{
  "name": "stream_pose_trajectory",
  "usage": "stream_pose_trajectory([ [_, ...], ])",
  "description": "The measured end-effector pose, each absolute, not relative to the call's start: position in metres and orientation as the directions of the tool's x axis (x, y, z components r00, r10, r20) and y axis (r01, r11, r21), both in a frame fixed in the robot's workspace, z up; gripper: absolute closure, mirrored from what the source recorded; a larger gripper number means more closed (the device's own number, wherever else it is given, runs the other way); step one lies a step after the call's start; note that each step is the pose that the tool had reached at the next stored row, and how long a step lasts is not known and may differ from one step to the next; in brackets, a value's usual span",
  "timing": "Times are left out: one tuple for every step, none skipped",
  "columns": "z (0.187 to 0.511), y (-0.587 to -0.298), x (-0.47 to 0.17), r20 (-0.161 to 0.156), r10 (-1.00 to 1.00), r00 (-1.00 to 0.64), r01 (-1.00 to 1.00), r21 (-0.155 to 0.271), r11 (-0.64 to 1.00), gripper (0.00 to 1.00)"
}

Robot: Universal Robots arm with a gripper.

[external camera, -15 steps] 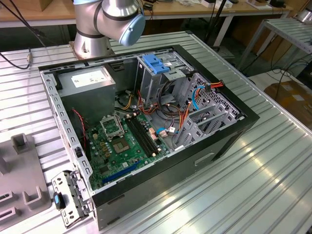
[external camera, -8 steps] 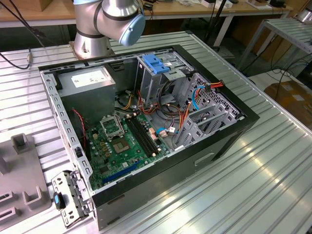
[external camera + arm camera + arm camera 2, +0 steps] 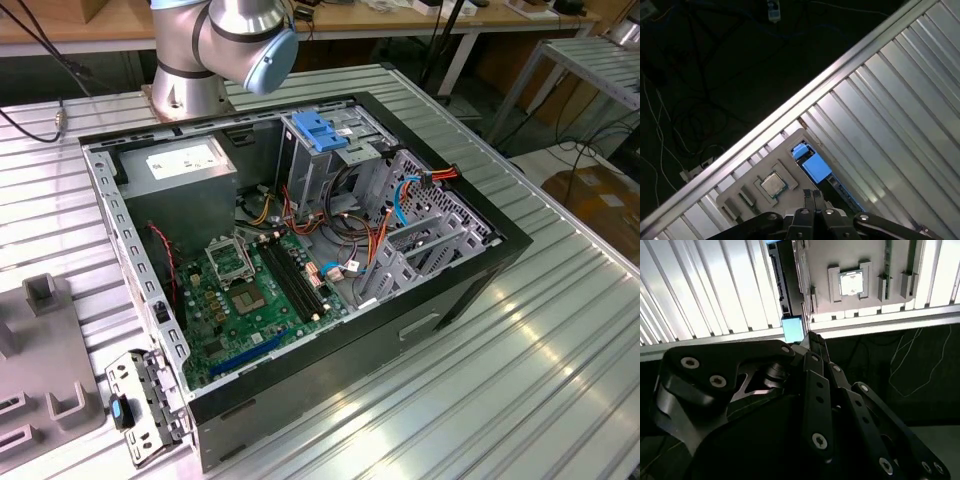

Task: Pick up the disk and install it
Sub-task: 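Pick up the disk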

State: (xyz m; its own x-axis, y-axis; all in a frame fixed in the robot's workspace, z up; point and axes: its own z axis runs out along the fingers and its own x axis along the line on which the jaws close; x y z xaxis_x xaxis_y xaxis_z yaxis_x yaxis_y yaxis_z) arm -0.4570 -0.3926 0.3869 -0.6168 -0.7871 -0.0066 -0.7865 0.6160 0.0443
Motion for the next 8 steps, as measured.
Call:
stream_pose_trajectory([
  [0.3869, -0.3926, -0.457, -0.007, -0.805, -0.593, -0.804, 0.044, 0.592, 0.89],
  [0.3869, -0.3926, -0.457, -0.007, -0.817, -0.577, -0.816, 0.044, 0.576, 0.89],
  [0.3869, -0.3926, -0.457, -0.007, -0.828, -0.561, -0.827, 0.044, 0.561, 0.89],
  [0.3869, -0.3926, -0.457, -0.007, -0.837, -0.547, -0.836, 0.044, 0.546, 0.89],
  [0.3869, -0.3926, -0.457, -0.007, -0.851, -0.525, -0.85, 0.044, 0.524, 0.89],
  [0.3868, -0.3926, -0.457, -0.007, -0.866, -0.499, -0.866, 0.044, 0.499, 0.89],
  [0.3869, -0.3926, -0.457, -0.007, -0.875, -0.484, -0.874, 0.044, 0.484, 0.89],
  [0.3868, -0.3926, -0.457, -0.007, -0.89, -0.456, -0.889, 0.044, 0.455, 0.89],
])
